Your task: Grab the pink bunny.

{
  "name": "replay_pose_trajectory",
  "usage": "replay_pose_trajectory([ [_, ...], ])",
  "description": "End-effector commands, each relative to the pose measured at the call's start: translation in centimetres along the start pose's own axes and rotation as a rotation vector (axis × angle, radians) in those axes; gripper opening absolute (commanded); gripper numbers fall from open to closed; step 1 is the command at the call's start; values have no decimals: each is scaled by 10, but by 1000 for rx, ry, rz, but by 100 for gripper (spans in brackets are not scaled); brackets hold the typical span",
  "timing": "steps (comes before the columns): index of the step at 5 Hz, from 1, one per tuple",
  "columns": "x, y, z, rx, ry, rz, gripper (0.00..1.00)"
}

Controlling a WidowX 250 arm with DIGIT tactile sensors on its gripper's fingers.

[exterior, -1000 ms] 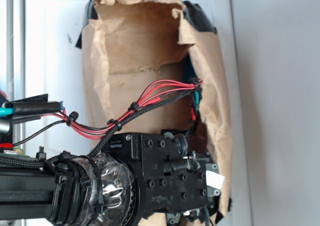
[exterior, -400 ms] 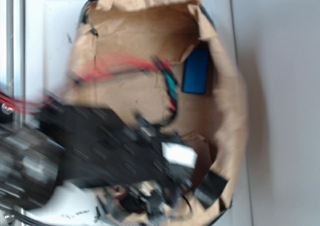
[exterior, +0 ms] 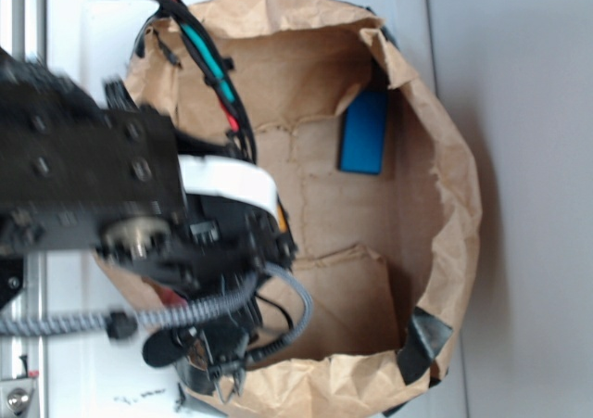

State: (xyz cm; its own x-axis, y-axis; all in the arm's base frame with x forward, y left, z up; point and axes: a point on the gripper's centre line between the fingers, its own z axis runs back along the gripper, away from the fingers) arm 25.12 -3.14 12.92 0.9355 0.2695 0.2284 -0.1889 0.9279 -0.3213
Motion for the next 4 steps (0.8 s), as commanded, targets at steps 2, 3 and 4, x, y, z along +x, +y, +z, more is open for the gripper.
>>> replay_pose_trajectory([
  [2, 43, 14, 56, 317, -45, 35, 0],
  [3, 47, 23, 69, 417, -11, 19, 0],
  [4, 51, 24, 79, 409, -15, 22, 0],
])
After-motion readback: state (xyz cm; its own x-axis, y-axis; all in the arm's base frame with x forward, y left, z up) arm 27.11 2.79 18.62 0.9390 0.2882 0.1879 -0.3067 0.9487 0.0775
